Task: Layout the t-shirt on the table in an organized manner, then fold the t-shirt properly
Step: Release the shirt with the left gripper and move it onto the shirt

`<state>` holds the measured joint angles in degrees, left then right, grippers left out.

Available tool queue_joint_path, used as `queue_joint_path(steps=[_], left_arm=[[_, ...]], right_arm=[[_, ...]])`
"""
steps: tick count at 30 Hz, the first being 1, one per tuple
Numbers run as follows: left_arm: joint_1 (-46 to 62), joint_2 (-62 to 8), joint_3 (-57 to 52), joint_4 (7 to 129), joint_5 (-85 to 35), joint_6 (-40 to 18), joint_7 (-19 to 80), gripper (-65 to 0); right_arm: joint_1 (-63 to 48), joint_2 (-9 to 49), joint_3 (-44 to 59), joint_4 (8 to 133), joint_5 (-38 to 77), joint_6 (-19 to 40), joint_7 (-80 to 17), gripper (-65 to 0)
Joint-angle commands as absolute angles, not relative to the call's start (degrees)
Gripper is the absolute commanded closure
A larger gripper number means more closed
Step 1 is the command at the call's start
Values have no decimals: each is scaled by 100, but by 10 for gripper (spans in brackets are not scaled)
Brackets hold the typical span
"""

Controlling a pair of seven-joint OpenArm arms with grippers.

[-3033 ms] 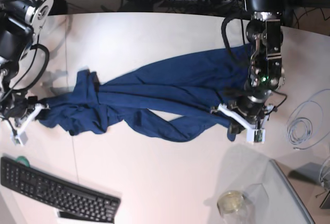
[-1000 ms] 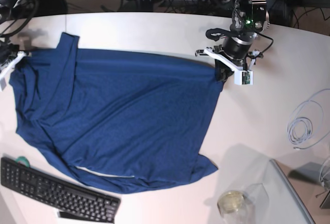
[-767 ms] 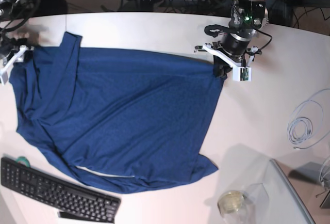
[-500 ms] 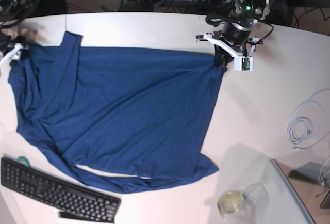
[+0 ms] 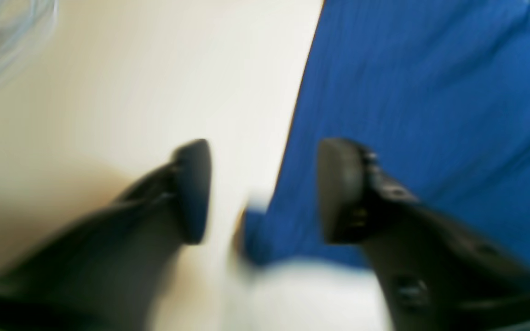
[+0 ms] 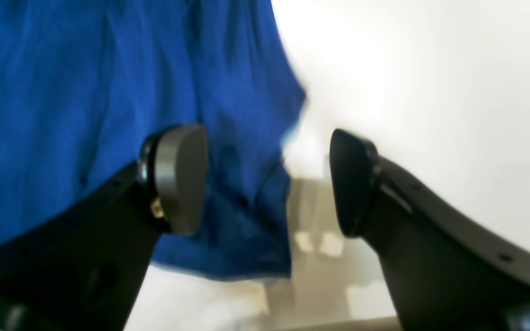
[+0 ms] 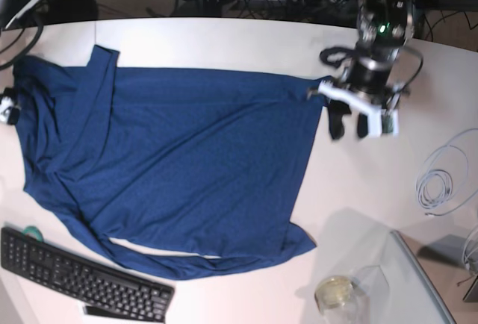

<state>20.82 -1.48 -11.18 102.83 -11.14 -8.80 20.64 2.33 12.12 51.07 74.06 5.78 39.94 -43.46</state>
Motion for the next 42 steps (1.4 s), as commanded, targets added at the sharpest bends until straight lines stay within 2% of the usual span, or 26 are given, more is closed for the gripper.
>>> queue_joint_path(steps=[1, 2, 6, 7, 8, 12, 15, 17, 22, 28, 37, 39, 42], left_arm=[[1912, -145, -963, 10211, -1165, -910, 1974, -127], [1710, -145, -831, 10009, -1165, -910, 1974, -8], [1086, -154, -409, 8927, -1156, -910, 1974, 0], [980, -154, -321, 8664, -1156, -901, 1965, 0], [901, -163, -242, 8418, -1156, -901, 1938, 0], [822, -163, -242, 7767, -1156, -901, 1930, 0], [875, -295, -251, 7653, -1051, -901, 1921, 0], [1024, -321, -242, 7714, -778, -901, 1921, 0], [1473, -330, -251, 7978, 101, -901, 1921, 0], [1736, -338, -259, 8075, 365, -901, 1921, 0], [1587, -286, -198, 9226, 365, -901, 1965, 0], [1349, -171, -180, 9138, 365, -901, 1965, 0], [848, 4, -180, 8347, 418, -901, 1938, 0]], right_arm=[[338, 1332, 5130, 7389, 620, 4000, -4224, -357], [382, 1332, 5130, 7310, 620, 4000, -4145, -311], [409, 1411, 4699, 7178, 620, 4000, -4048, -51], [409, 1411, 4593, 7090, 620, 4000, -4048, -14], [418, 1411, 4497, 6976, 620, 4000, -4031, -5], [426, 1411, 4418, 6527, 611, 4000, -3670, -20], [356, 1508, 4391, 6114, 611, 3512, -3169, -20], [295, 1613, 4347, 5798, 611, 3424, -2949, -20], [251, 1789, 4031, 5411, 611, 2879, -2870, -15], [119, 1789, 4048, 5710, 611, 2738, -2870, -15], [-382, 1516, 3996, 7591, 620, 2738, -2897, -15], [-391, 1473, 3969, 7644, 620, 2738, -2905, -15], [-224, 1446, 3697, 7284, 620, 2738, -2905, -15]])
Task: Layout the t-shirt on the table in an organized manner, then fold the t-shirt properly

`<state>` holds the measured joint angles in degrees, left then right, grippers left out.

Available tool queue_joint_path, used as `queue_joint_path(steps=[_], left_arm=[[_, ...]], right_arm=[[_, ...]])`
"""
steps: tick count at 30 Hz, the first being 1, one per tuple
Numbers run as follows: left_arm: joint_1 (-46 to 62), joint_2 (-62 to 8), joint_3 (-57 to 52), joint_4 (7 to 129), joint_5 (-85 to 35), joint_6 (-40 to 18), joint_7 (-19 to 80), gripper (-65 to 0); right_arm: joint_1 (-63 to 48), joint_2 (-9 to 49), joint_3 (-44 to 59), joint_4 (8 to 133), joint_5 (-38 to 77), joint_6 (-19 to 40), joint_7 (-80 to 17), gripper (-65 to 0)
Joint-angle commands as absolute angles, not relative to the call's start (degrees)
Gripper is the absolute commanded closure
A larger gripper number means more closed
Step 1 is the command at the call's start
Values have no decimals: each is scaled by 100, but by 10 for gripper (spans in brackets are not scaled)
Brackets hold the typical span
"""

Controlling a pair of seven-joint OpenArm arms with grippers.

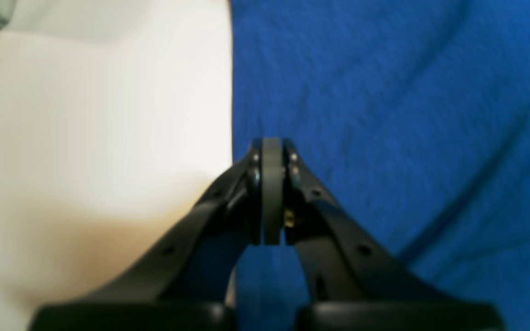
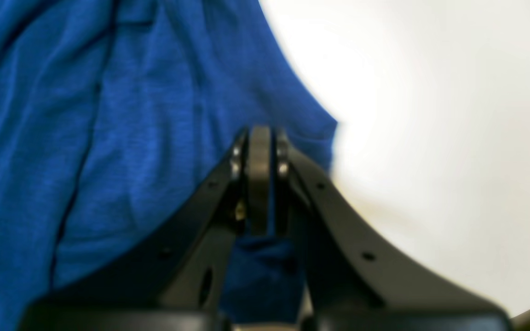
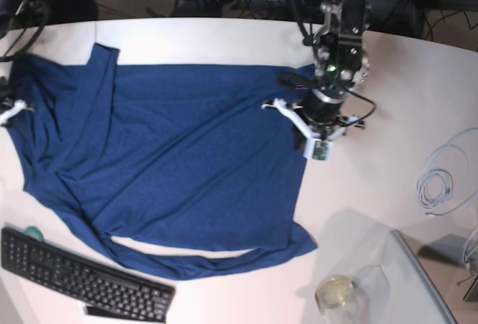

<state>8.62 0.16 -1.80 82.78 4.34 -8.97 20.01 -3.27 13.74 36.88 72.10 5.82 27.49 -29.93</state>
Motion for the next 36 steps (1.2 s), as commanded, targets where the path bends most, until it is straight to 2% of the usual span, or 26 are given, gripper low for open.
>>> queue_joint_path(steps=[1, 5, 12, 20, 24, 29, 32, 36], left_arm=[[716, 22, -180, 8057, 418, -901, 1930, 0], [409, 13, -233, 7213, 418, -901, 1921, 0], [760, -435, -251, 7222, 409, -901, 1921, 0], [1191, -708, -576, 7670, 409, -901, 1921, 0], [1138, -690, -848, 8127, 374, -901, 1965, 0], [1068, -558, -901, 8629, 374, -901, 1974, 0], [866, -400, -884, 8497, 409, -901, 1974, 0], [620, -295, -857, 7925, 418, -901, 1938, 0]], right_arm=[[-215, 1446, 3653, 7099, 620, 2738, -2888, -15], [-4, 1473, 3679, 6343, 488, 2738, -2879, -15], [-163, 1429, 3688, 6220, -4, 2738, -2914, -14], [-884, 1042, 3635, 7468, -22, 2738, -2941, -14], [-892, 1042, 3670, 8004, -22, 2756, -3389, -14], [-576, 1068, 3626, 8497, -22, 2782, -3222, -14], [145, 1156, 3582, 7952, -22, 2791, -3169, -14], [1332, 1481, 2923, 6325, -22, 2791, -2905, -14]])
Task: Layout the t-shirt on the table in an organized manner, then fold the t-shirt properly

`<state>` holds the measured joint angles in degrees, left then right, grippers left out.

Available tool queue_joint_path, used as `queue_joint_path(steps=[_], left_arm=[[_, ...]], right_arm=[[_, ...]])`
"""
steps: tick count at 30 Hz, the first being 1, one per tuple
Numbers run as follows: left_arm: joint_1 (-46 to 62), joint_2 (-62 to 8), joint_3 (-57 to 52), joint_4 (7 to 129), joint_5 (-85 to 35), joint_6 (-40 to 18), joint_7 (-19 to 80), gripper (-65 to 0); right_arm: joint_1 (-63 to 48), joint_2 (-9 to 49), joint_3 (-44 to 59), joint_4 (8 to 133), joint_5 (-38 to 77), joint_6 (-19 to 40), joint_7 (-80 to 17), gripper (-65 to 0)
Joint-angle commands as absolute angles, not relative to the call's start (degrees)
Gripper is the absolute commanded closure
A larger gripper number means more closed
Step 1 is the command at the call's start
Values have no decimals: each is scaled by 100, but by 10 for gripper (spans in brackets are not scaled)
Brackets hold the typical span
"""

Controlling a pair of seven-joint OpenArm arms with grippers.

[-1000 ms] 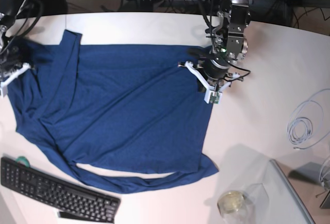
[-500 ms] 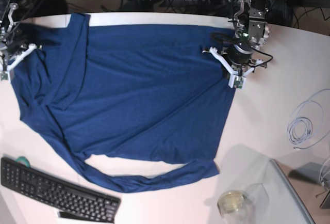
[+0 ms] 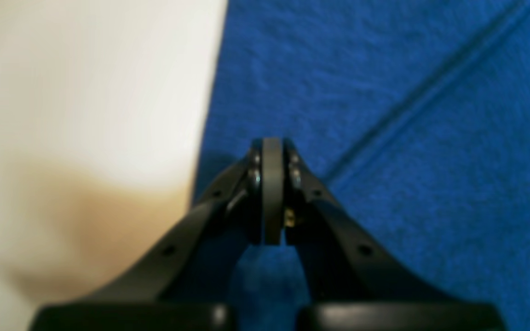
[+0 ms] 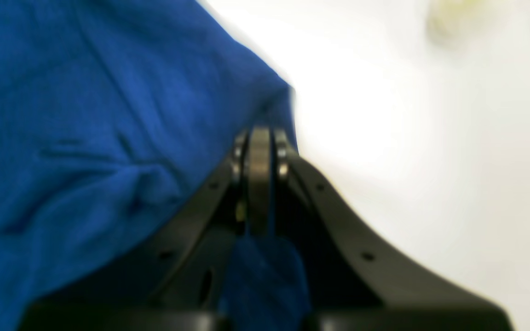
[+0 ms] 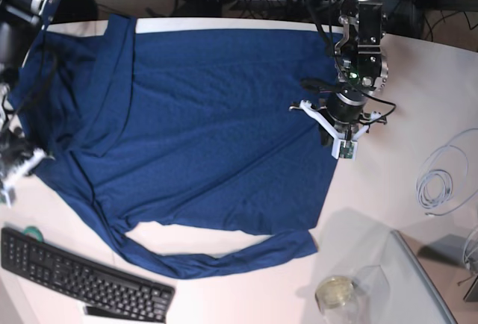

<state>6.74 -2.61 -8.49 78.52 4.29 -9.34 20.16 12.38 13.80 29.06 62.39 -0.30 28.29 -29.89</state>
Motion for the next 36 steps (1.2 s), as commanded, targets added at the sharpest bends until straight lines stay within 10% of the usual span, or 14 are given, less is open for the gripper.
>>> queue_joint_path(steps=[1, 10, 17, 36], left_arm=[[593, -295, -884, 7802, 418, -901, 1938, 0], [646, -505, -901, 7433, 409, -901, 1930, 0], [681, -620, -1297, 7301, 409, -901, 1930, 0], [505, -497, -1473, 7196, 418, -901, 1930, 0]], right_arm=[[1543, 1534, 2765, 5947, -22, 2791, -2703, -14], [2756, 1965, 2149, 3380, -22, 2730, -1780, -14], [2756, 2062, 2123, 3055, -31, 1710, -1235, -14], [2378, 1877, 2123, 3398, -22, 2018, -1218, -14]])
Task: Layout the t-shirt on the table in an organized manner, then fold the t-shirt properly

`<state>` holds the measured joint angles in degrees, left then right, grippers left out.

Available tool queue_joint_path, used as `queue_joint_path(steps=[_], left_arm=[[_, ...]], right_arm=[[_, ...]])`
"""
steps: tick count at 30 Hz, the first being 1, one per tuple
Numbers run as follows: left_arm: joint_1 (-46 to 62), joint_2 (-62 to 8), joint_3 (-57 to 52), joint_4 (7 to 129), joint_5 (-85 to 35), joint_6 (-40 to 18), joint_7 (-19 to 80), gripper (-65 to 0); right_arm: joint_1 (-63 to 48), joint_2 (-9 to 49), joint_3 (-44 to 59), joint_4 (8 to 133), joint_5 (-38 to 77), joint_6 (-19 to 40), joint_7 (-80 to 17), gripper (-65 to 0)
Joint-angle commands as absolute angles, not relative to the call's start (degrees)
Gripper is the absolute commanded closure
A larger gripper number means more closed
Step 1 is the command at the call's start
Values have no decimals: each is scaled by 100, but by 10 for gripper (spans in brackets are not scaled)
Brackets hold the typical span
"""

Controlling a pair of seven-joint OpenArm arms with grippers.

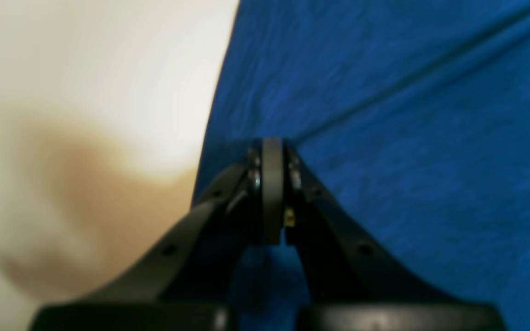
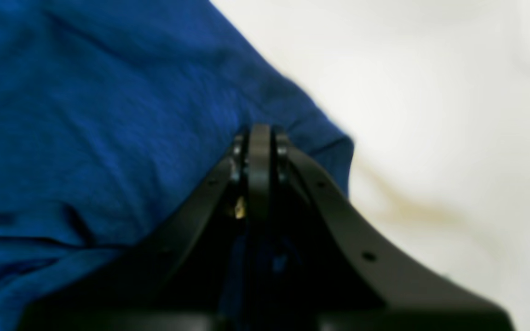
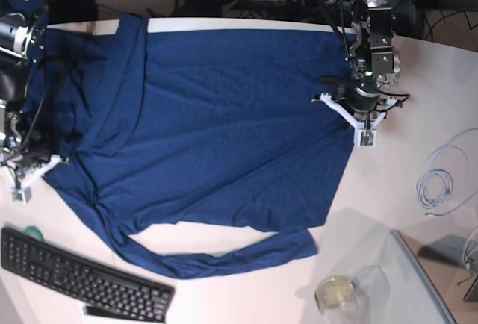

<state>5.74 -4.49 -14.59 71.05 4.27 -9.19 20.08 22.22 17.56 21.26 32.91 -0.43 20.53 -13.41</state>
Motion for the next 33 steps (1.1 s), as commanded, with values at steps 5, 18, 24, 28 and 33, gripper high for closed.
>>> queue_joint_path(steps=[5, 18, 24, 28, 33], left_arm=[[470, -514, -1473, 7178, 409, -901, 1930, 0], [1402, -295, -1420, 8840, 365, -936, 1982, 0], [1991, -330, -1402, 8857, 365, -936, 1974, 0], [1947, -330, -1411, 8409, 418, -936, 1947, 0], [1323, -338, -1411, 7433, 418, -936, 1938, 0]], right_arm=[[2448, 2009, 2123, 3248, -22, 1332, -910, -14], [470, 1446, 2457, 7732, 4, 2185, -2862, -23], [-725, 927, 3037, 9077, -4, 2264, -4101, -17], [-787, 927, 2967, 8453, -22, 2264, -4154, -15], [-127, 1024, 2949, 7143, -22, 2264, -4127, -15]])
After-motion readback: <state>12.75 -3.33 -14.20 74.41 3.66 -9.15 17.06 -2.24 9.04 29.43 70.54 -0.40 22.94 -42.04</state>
